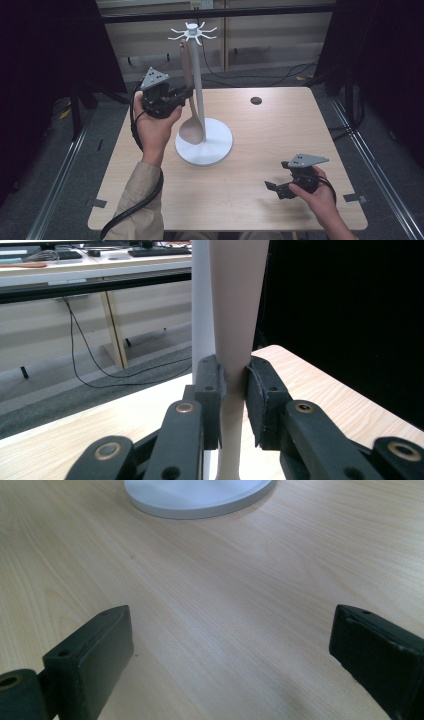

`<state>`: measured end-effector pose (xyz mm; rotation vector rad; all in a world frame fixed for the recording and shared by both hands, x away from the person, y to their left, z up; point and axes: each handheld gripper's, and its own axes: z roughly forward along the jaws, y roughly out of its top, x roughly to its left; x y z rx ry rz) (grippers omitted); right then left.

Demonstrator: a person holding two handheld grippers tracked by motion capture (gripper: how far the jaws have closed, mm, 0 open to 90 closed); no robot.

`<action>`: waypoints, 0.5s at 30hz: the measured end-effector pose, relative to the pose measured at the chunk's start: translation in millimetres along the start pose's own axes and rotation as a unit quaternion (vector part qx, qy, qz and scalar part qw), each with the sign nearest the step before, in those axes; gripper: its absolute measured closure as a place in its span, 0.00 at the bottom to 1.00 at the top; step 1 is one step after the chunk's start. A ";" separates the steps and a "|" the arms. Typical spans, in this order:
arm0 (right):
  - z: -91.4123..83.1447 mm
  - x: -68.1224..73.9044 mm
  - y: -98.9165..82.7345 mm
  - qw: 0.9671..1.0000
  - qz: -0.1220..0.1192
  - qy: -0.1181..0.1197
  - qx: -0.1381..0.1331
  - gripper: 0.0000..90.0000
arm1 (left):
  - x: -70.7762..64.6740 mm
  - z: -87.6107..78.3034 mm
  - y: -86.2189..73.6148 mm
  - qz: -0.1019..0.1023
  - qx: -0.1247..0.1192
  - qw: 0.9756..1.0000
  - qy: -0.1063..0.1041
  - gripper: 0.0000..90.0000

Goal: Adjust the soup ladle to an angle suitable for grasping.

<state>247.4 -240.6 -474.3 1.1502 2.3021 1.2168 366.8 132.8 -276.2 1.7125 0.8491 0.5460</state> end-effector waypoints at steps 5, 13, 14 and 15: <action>-1.3 -0.9 0.0 1.000 0.003 -0.003 -0.002 0.04 | 0.5 1.0 -1.4 0.003 0.000 1.000 0.005 0.86; -1.0 -0.7 0.2 1.000 0.001 -0.003 -0.001 0.04 | 1.1 3.8 -4.1 0.004 -0.009 1.000 0.009 0.86; -0.9 -0.8 0.2 1.000 0.001 -0.003 -0.001 0.04 | 1.2 4.0 -4.4 0.004 -0.009 1.000 0.009 0.86; -1.0 -0.7 0.1 1.000 0.002 -0.003 -0.001 0.04 | 1.3 4.2 -4.5 0.003 -0.009 1.000 0.008 0.86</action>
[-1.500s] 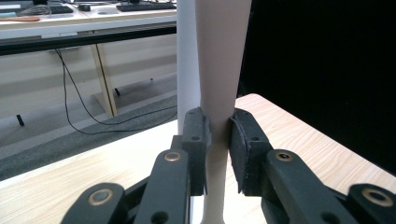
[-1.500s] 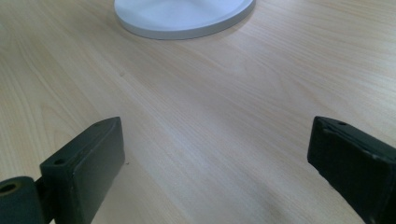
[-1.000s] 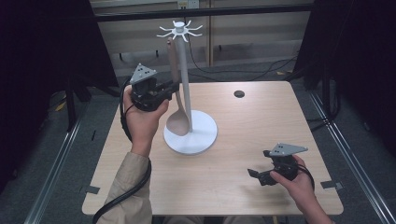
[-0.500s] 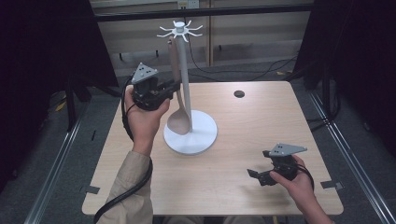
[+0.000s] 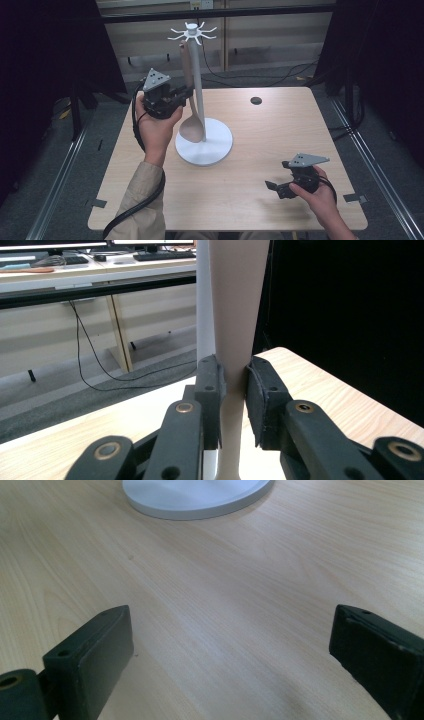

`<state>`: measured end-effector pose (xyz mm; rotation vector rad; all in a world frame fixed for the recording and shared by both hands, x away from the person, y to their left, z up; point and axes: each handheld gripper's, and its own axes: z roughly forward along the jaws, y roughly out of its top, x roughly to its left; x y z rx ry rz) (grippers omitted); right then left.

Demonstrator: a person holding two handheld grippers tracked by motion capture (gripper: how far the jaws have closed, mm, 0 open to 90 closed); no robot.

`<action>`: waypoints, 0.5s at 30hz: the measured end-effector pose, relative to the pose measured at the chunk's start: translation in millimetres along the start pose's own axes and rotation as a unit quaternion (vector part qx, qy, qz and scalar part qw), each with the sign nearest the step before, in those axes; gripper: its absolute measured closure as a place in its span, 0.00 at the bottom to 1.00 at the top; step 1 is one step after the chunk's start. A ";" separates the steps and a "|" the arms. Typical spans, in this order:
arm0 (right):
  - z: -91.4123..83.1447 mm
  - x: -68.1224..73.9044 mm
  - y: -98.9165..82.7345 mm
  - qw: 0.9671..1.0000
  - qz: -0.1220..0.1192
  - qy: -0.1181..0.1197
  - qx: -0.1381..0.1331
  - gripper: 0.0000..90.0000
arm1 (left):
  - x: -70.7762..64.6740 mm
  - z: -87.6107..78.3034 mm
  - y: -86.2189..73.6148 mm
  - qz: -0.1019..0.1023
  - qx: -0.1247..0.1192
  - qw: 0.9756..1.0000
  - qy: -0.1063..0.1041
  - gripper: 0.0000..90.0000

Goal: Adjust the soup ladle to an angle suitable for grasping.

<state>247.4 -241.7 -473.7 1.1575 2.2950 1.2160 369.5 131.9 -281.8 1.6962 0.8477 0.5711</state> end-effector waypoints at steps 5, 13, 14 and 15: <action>-0.9 -0.4 0.0 1.000 0.002 0.000 0.000 0.04 | 0.1 1.2 -0.6 0.000 -0.003 1.000 0.001 0.85; -0.4 0.3 0.4 1.000 -0.002 0.001 0.001 0.04 | 0.1 4.2 -1.9 0.000 -0.011 1.000 0.002 0.85; -0.3 0.4 0.4 1.000 -0.002 0.001 0.001 0.04 | 0.1 4.4 -2.1 0.000 -0.012 1.000 0.003 0.85; -0.3 0.4 0.3 1.000 -0.002 0.001 0.001 0.04 | 0.1 4.5 -2.1 -0.001 -0.012 1.000 0.003 0.85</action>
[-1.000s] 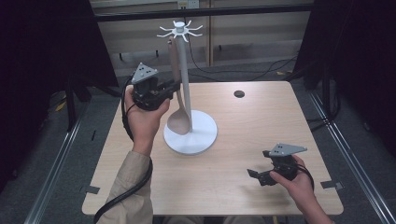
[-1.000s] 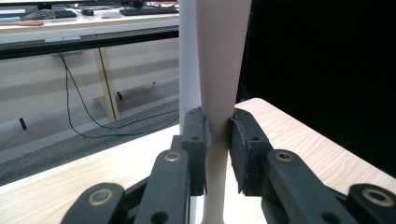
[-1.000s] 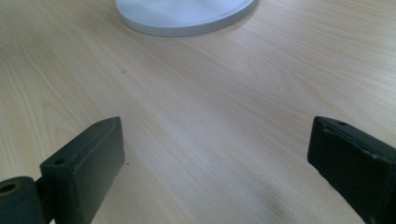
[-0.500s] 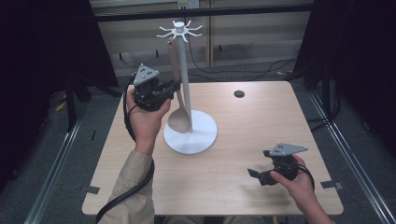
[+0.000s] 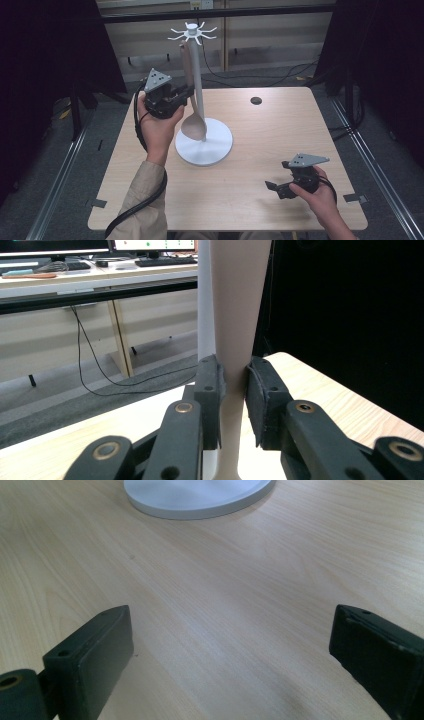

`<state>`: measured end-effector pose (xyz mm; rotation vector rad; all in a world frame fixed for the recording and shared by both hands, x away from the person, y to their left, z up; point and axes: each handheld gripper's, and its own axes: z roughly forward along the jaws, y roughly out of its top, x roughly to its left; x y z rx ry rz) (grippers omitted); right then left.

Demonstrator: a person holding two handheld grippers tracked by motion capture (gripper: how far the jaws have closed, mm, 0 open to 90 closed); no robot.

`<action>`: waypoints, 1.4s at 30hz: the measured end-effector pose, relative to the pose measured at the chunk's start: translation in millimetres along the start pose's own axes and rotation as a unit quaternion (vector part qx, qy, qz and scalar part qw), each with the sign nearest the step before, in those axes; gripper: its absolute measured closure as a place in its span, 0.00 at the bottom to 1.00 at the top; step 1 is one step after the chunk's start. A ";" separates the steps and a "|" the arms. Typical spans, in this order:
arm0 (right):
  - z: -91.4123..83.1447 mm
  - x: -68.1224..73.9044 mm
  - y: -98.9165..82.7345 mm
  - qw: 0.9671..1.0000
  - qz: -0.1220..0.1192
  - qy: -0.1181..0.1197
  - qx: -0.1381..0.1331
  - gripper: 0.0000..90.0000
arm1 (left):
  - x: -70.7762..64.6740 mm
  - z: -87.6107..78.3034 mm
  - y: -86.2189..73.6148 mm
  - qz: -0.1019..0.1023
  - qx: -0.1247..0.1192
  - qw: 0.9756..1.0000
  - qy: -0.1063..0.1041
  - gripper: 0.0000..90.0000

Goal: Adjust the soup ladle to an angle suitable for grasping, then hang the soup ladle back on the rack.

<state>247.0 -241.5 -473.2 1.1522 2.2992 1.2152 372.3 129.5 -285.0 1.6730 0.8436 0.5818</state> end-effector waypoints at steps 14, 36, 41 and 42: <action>1.2 1.1 -0.4 1.000 -0.001 0.003 0.005 0.04 | 1.4 0.4 -2.1 -0.006 -0.007 1.000 0.000 0.84; 1.0 3.3 0.2 1.000 -0.004 0.001 0.004 0.04 | 5.4 -4.6 -9.1 -0.010 -0.017 1.000 0.001 0.49; 2.2 3.6 -0.2 1.000 -0.003 0.002 0.008 0.04 | 6.0 -5.9 -12.3 -0.011 -0.019 1.000 0.005 0.36; 2.3 3.3 -0.1 1.000 -0.004 0.001 0.007 0.04 | 5.7 -6.3 -13.1 -0.012 -0.019 1.000 0.008 0.34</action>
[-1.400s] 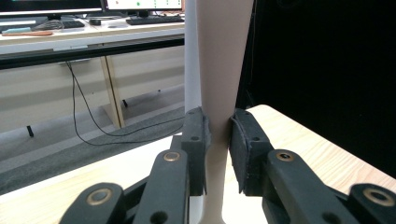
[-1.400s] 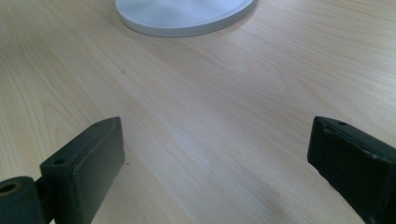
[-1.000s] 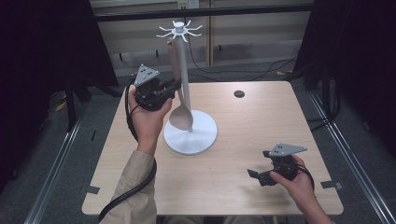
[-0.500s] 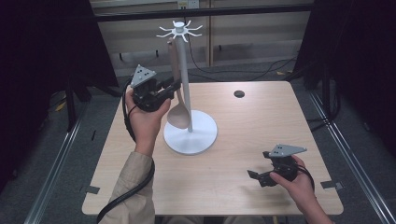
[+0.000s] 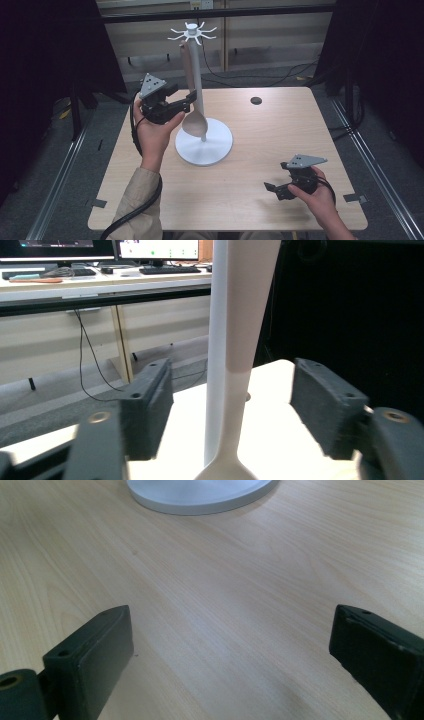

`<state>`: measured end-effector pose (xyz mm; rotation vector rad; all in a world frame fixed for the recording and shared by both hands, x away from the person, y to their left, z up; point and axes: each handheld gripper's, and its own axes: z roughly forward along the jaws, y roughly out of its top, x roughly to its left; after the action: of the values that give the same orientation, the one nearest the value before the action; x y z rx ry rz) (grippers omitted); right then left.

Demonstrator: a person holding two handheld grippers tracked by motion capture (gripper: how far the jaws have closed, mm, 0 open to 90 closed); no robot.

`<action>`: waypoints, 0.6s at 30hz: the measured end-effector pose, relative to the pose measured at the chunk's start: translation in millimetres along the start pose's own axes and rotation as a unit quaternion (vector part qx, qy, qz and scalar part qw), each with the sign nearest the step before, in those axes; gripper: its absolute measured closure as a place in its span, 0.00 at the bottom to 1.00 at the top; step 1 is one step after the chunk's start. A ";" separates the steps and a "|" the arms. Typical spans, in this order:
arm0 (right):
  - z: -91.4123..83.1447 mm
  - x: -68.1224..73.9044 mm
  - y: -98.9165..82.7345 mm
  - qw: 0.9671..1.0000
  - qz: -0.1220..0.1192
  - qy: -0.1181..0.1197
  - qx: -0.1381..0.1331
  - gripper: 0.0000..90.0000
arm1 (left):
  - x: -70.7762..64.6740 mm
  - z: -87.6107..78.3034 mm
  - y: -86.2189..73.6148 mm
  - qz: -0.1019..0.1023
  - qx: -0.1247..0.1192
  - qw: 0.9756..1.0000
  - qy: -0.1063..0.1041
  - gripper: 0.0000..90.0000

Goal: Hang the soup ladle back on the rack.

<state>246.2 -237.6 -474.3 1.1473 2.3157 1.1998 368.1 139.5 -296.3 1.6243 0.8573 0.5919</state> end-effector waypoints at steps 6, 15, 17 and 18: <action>2.6 0.7 2.1 1.000 -0.003 0.003 -0.002 0.04 | 0.7 -4.3 -5.2 -0.004 0.001 1.000 -0.005 0.27; 5.8 0.9 2.9 1.000 -0.004 0.005 0.000 0.04 | 4.9 -7.9 -14.0 0.000 0.009 1.000 0.001 0.17; 6.4 0.8 2.4 1.000 -0.006 0.005 0.003 0.04 | 5.9 -9.0 -16.2 -0.002 0.009 1.000 0.005 0.15; 6.3 0.8 2.5 1.000 -0.005 0.005 0.003 0.04 | 6.4 -9.5 -17.4 -0.003 0.009 1.000 0.005 0.14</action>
<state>250.6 -232.7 -476.1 1.1328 2.3324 1.1986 360.9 151.7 -311.6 1.6360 0.8767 0.5887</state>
